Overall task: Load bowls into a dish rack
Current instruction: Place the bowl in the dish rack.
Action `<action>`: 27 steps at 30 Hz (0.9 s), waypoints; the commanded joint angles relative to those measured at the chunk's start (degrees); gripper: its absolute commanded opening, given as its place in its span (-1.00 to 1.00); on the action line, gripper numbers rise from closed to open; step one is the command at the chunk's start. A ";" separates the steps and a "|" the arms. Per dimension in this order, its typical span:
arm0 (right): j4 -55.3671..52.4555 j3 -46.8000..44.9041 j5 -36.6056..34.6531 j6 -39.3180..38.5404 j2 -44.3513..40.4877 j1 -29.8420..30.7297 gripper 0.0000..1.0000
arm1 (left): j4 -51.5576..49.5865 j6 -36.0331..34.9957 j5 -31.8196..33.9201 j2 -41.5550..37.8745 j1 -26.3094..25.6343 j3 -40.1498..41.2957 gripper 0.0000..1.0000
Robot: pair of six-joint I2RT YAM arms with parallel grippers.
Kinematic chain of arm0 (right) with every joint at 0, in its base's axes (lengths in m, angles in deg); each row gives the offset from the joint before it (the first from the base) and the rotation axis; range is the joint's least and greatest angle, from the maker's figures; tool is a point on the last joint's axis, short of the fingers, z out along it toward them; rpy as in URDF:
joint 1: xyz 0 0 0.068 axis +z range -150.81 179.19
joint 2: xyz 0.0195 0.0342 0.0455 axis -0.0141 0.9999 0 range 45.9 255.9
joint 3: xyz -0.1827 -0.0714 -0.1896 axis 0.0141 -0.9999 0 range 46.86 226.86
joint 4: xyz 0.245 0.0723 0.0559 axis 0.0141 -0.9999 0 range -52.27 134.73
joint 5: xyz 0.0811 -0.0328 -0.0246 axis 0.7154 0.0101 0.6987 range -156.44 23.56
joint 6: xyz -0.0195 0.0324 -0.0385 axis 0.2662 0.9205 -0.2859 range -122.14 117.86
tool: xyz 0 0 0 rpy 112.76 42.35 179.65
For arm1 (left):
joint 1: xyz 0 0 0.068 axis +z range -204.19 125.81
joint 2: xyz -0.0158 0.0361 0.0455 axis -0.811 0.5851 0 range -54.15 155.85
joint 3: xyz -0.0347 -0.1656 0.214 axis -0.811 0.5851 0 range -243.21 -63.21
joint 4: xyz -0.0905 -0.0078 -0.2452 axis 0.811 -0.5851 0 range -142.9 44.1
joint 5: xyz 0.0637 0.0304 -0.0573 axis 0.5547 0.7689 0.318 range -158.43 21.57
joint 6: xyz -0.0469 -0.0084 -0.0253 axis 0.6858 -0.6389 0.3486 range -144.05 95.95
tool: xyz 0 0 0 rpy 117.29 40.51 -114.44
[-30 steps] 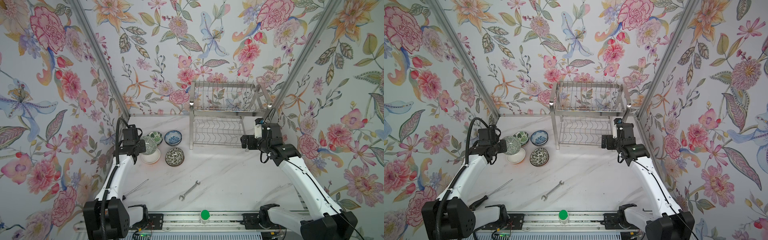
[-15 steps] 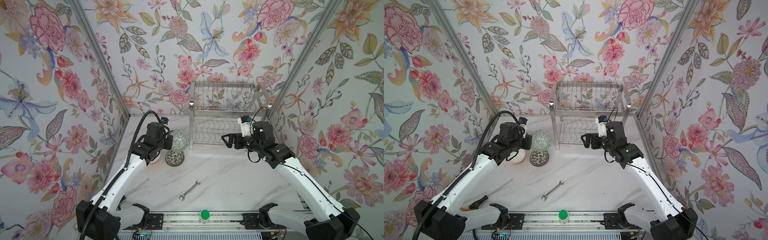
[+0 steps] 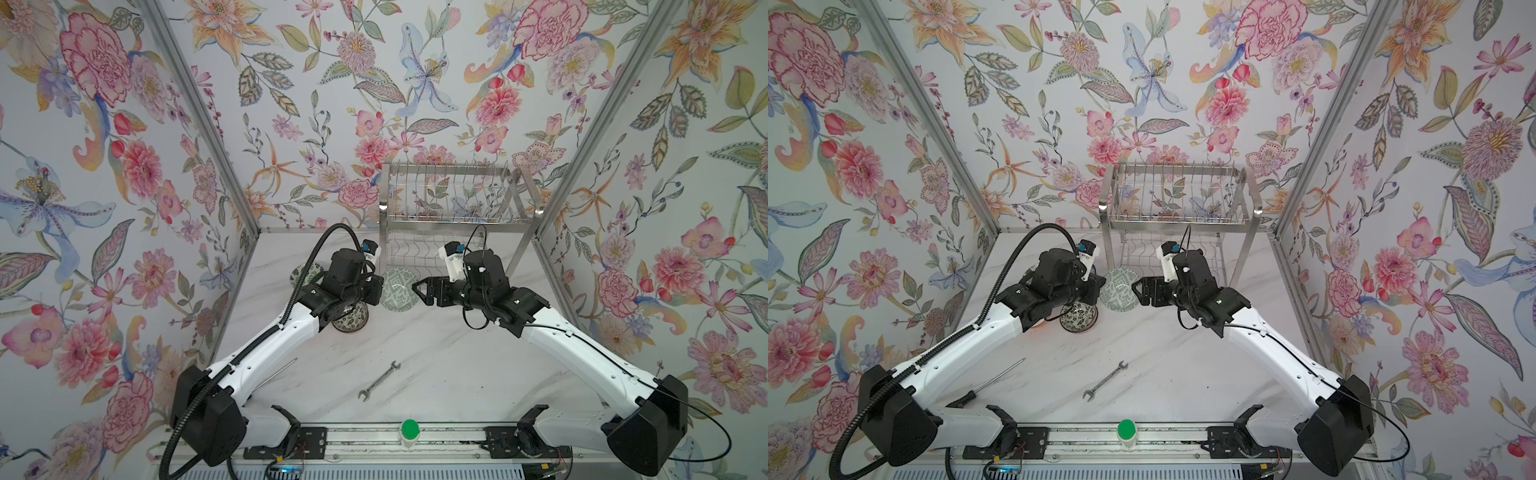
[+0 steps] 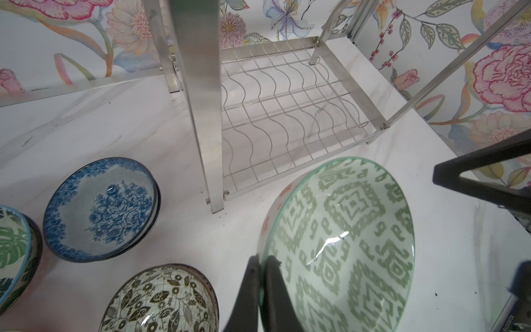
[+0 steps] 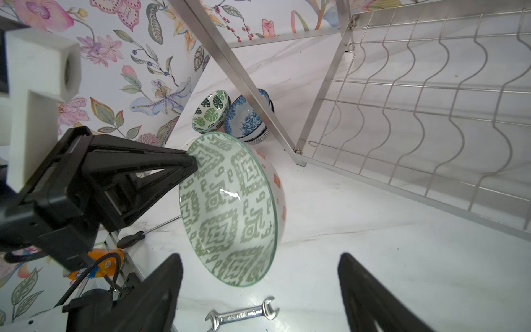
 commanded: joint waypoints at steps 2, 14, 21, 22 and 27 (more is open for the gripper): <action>0.24 -0.94 -4.20 1.26 0.75 1.35 0.38 | 7.31 2.33 -2.38 0.87 -1.33 -2.81 -1.00; 0.96 -1.41 -7.00 2.95 2.93 1.90 -0.49 | 8.93 2.69 -3.18 1.46 -2.65 -3.10 -1.00; 0.96 -1.27 -8.08 2.78 3.06 1.88 -1.00 | 10.15 2.84 -3.97 1.41 -2.82 -2.39 -1.00; 0.94 -1.23 -8.32 2.65 3.02 1.89 -1.00 | 10.39 2.86 -4.05 1.28 -2.83 -2.16 -1.00; 0.15 -1.31 -10.11 1.09 2.20 1.61 -1.00 | 9.10 2.21 -2.55 0.98 -2.78 -2.01 -0.11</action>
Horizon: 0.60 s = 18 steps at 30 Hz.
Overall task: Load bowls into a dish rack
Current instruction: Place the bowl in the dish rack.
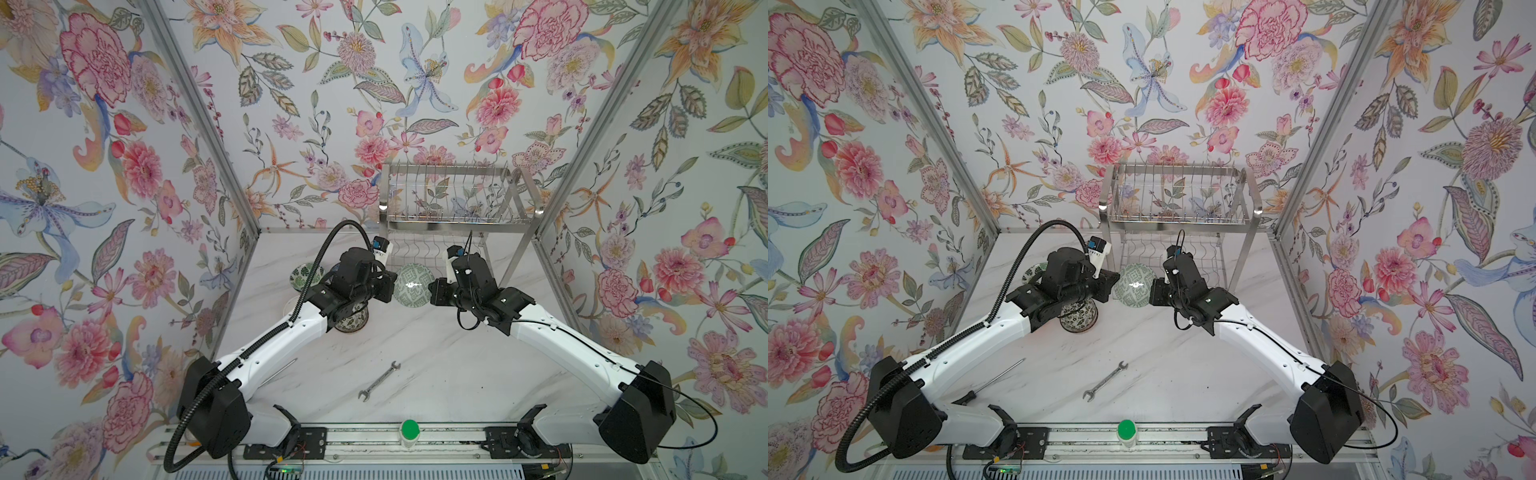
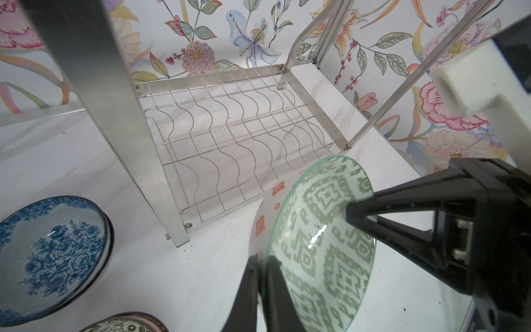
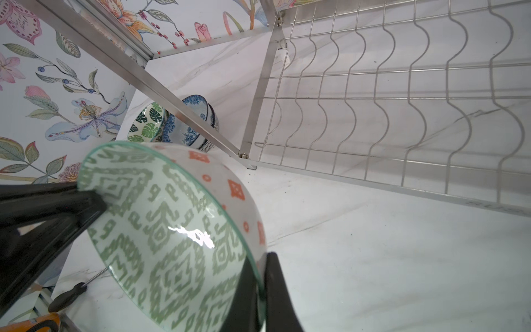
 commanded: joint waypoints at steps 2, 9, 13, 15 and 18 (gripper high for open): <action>-0.31 -0.29 0.57 -3.94 -1.66 0.41 -1.00 | -0.16 -1.19 2.63 -1.61 -0.08 -1.87 0.78; -5.67 -1.11 -12.90 -19.00 -3.00 0.50 -1.00 | -8.25 -5.81 9.16 -10.00 8.18 0.33 0.99; -5.32 -1.91 -23.62 -29.27 -2.42 0.85 -1.00 | -9.75 -6.44 9.32 -14.29 15.36 3.65 0.99; -3.86 -1.96 -28.76 -33.71 -1.48 0.89 -1.00 | -10.24 -6.54 9.80 -14.98 17.73 4.82 0.99; 0.76 -2.35 -36.66 -40.87 0.48 1.07 -1.00 | -10.88 -6.16 11.84 -14.63 19.56 5.95 0.98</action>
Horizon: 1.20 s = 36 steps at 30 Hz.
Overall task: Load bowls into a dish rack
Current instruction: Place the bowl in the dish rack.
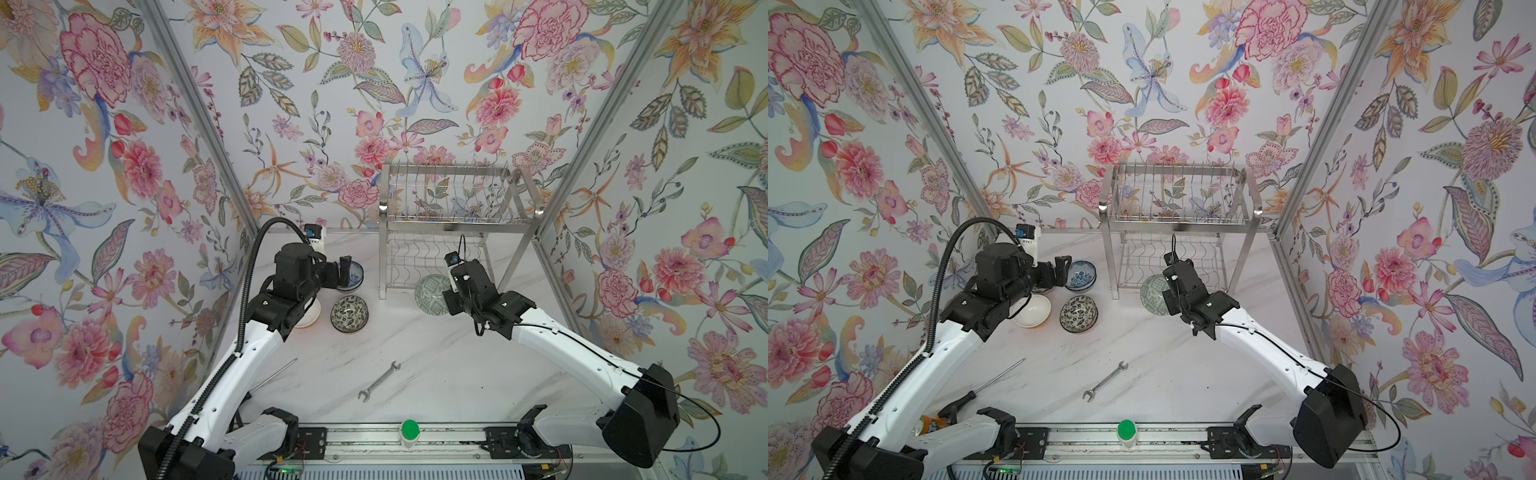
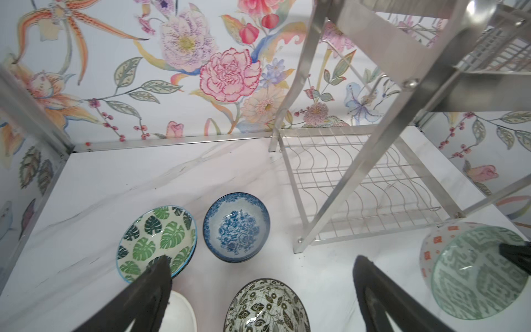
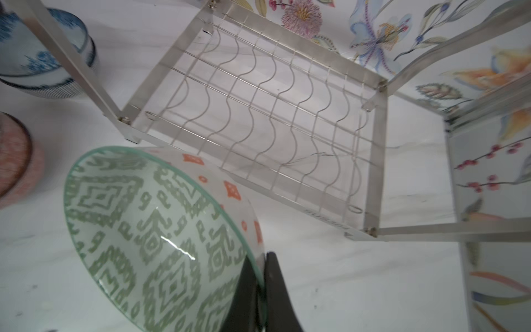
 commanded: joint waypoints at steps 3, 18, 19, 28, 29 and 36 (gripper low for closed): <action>13.28 -1.55 -18.60 -17.30 2.75 0.92 -1.00 | -3.58 -0.36 4.92 1.84 1.20 2.75 0.98; 49.45 -4.30 -30.69 -48.58 15.46 -1.23 -1.00 | -2.36 -3.35 0.75 4.70 1.27 1.33 0.99; 49.48 -3.41 -30.78 -48.91 16.51 -1.23 -1.00 | -2.54 -3.53 0.72 4.85 1.28 0.91 0.99; 48.13 4.62 -32.62 -51.96 26.77 -6.96 -1.00 | -2.91 -5.04 0.45 5.30 1.34 -0.10 0.98; 48.96 5.19 -32.66 -52.81 27.58 -7.28 -1.00 | -2.98 -5.22 0.43 5.38 1.32 -0.20 0.98; 63.67 5.71 -32.68 -64.63 34.14 -8.73 -1.00 | -2.96 -6.36 0.54 6.01 1.35 -0.59 0.99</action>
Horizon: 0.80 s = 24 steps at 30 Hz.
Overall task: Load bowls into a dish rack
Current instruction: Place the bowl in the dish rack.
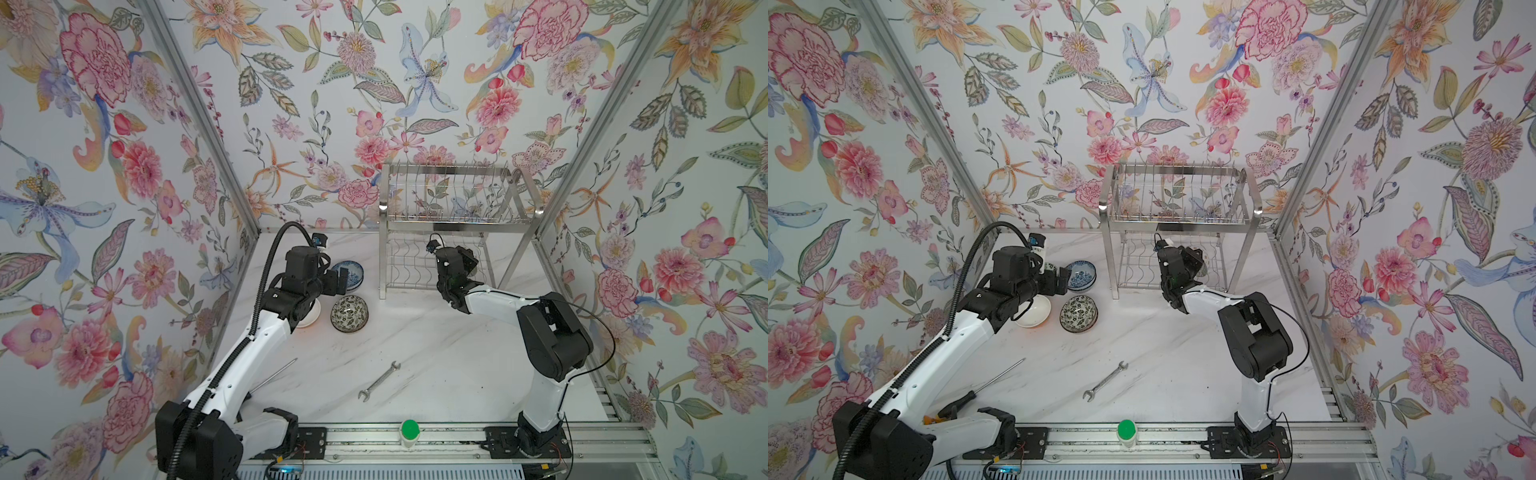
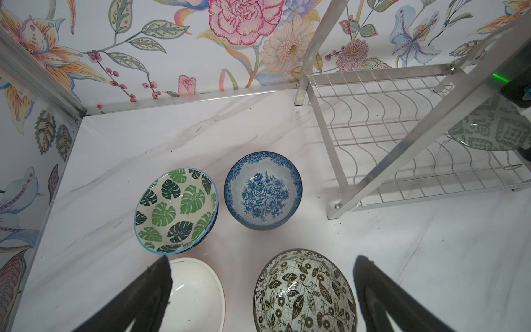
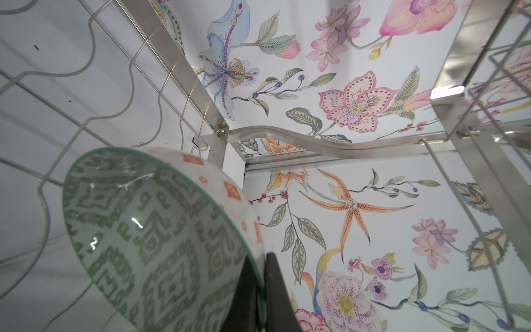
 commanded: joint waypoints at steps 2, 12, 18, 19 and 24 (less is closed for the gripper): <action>13.35 2.27 -1.00 -8.17 2.85 -0.77 -1.00 | -0.92 -1.82 -0.35 0.65 0.44 -2.09 0.98; 23.31 7.17 -1.63 -15.71 10.62 -3.66 -1.00 | -1.19 -2.52 -0.08 0.88 0.45 -2.23 0.99; 25.15 12.66 -3.90 -17.10 15.38 -4.48 -1.00 | -1.06 -2.70 -0.49 1.59 0.48 -2.64 0.99; 25.17 13.56 -4.51 -17.22 16.10 -4.67 -1.00 | -1.06 -2.78 -0.56 1.67 0.43 -2.62 0.99; 25.52 18.52 -8.01 -17.78 20.24 -5.41 -1.00 | -1.02 -2.87 -0.68 1.86 0.44 -2.66 0.98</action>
